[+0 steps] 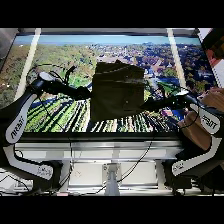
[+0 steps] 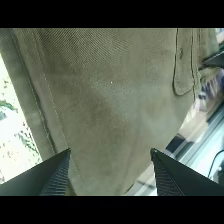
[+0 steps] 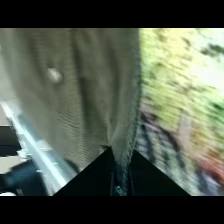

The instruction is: Fold the clothes and pants, and hang the long-sleeved shirts on hangers.

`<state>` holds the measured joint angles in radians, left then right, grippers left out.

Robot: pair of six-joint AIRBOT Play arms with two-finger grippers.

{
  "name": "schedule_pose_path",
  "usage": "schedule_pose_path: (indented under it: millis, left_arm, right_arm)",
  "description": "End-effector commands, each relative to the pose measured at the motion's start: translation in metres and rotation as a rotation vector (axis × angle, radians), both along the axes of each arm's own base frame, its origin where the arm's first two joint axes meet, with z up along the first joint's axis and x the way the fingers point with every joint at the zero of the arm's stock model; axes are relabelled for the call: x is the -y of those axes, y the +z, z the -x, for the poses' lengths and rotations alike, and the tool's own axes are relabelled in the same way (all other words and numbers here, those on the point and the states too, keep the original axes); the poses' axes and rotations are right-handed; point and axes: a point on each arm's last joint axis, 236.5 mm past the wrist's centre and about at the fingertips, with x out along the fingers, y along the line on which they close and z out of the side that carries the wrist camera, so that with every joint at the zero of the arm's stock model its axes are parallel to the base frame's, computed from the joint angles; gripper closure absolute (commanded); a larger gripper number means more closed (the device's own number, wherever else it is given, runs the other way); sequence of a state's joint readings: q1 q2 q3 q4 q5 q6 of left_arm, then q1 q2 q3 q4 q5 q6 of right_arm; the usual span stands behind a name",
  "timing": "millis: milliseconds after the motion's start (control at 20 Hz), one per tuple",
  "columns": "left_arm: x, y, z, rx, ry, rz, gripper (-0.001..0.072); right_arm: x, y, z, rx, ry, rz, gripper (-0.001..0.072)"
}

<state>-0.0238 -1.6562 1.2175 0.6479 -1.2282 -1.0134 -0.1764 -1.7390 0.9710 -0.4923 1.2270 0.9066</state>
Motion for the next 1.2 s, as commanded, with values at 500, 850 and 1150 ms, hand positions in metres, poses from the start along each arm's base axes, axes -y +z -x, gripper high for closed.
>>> schedule_pose_path:
  millis: [500, 850, 1150]
  left_arm:
    - [0.002, 0.006, 0.002, -0.064, 0.060, 0.067, 0.0165]
    - [0.040, -0.014, 0.074, -0.198, 0.028, 0.183, 0.0235]
    - [0.063, -0.050, 0.114, -0.183, -0.129, 0.026, 0.0234]
  right_arm:
    - [0.008, 0.101, -0.039, 0.404, -0.038, 0.078, 0.0687]
    - [0.014, 0.104, -0.047, 0.425, -0.071, 0.112, 0.0686]
    - [0.014, 0.105, -0.046, 0.425, -0.070, 0.110, 0.0686]
